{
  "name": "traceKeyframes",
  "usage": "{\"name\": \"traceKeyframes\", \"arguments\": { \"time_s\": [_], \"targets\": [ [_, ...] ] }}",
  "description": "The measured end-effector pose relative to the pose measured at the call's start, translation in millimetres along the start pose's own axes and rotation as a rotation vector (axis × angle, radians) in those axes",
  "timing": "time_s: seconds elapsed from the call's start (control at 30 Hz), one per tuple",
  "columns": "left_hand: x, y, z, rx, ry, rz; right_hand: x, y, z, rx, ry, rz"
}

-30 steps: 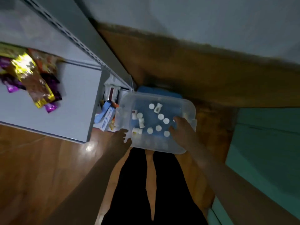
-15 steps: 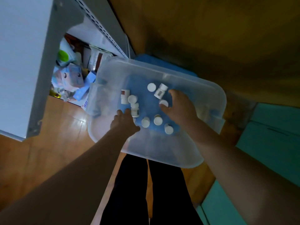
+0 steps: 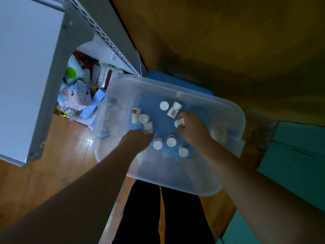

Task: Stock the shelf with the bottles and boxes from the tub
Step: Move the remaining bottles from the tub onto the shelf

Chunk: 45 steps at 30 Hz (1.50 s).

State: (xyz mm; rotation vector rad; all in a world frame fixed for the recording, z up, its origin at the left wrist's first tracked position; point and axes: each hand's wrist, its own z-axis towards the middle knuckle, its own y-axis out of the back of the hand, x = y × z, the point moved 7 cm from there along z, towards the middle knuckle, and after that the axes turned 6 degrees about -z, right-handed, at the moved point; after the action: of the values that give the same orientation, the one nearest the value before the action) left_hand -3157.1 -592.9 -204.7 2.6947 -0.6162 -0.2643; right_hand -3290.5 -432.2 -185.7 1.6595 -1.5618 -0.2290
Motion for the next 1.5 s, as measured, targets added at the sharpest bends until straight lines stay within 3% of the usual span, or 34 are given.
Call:
{"name": "traceKeyframes", "arguments": {
  "time_s": [0.3, 0.5, 0.77, 0.9, 1.07, 1.33, 1.5],
  "targets": [
    [-10, 11, -51, 0.119, 0.032, -0.265, 9, 41, -39, 0.006, -0.081, 0.235],
    [-6, 27, -111, 0.168, 0.120, -0.849, 17, 72, -86, -0.019, -0.292, 0.591],
    [-21, 66, -239, 0.184, -0.002, -1.368, 94, 149, -182, 0.037, -0.413, 1.008],
    [-20, 101, -322, 0.190, -0.228, -1.534, 153, 192, -242, 0.074, -0.239, 1.288],
    [1, 156, -447, 0.190, -0.565, -1.629, 229, 232, -328, 0.089, 0.076, 1.211],
    [138, 234, -596, -0.161, -0.920, -1.706, 351, 241, -451, -0.031, 0.374, 0.885],
    [239, 245, -650, -0.379, -0.933, -1.651, 442, 226, -504, -0.010, 0.573, 0.813]
  ]
}}
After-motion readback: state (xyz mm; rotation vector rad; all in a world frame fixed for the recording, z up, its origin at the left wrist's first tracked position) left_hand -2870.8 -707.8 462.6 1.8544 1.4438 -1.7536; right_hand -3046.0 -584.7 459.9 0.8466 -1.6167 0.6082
